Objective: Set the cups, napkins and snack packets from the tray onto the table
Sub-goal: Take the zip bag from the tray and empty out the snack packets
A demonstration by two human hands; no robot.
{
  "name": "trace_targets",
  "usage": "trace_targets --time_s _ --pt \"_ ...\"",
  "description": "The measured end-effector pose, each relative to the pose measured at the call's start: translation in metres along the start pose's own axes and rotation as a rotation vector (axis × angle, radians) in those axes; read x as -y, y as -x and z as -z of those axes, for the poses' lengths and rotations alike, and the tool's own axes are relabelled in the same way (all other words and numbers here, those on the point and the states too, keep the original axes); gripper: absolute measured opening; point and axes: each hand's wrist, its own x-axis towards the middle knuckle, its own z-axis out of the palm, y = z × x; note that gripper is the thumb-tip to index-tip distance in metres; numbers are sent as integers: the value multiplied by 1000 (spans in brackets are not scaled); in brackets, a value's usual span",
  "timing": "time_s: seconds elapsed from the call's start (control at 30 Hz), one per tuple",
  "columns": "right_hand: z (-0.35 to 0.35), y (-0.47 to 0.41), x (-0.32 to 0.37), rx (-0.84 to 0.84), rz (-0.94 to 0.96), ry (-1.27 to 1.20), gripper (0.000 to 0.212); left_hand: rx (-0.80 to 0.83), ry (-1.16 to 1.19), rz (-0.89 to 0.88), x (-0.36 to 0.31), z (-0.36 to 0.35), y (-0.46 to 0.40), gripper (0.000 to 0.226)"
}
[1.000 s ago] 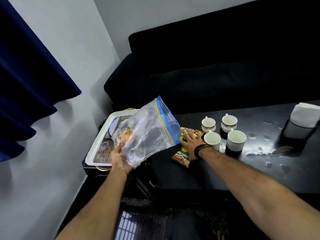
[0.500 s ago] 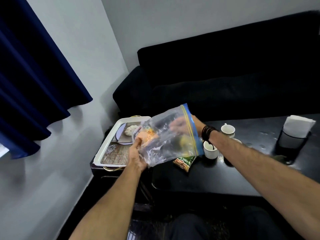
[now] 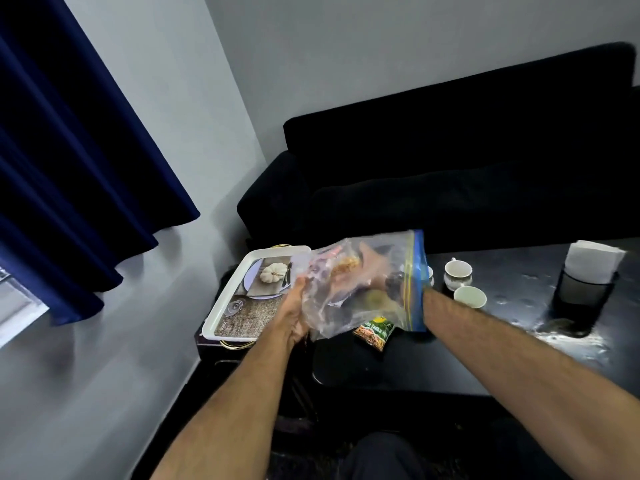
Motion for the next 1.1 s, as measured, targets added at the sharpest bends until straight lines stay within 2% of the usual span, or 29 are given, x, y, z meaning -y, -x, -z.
trace_targets --time_s 0.1,0.17,0.23,0.3,0.47,0.57,0.77,0.93,1.0,1.1 --pt "16 -9 -5 -150 -33 -146 45 -164 120 -51 -6 18 -5 45" --pt "32 -16 -5 -360 -10 34 45 -238 264 -91 -13 34 -9 40" --pt "46 -18 -9 -480 27 153 59 -240 430 -119 -19 48 -9 31" --pt "53 -14 -18 -485 -6 117 72 -267 512 -127 -21 60 -9 28" --pt "32 -19 -63 -336 -166 213 75 -449 578 -150 -19 78 -11 26" --pt "3 -31 -83 -251 -178 339 78 -423 634 -144 -16 84 -16 30" --pt "-49 -67 -105 -117 -7 674 76 -292 654 -123 -7 92 -40 23" --pt "-59 -78 -135 -186 -10 1238 51 -232 637 -124 1 86 -55 13" --pt "-60 -77 -143 -265 11 1254 53 -232 624 -120 3 87 -61 16" --pt "-52 -74 -142 -353 143 1168 60 -282 603 -80 8 87 -66 28"
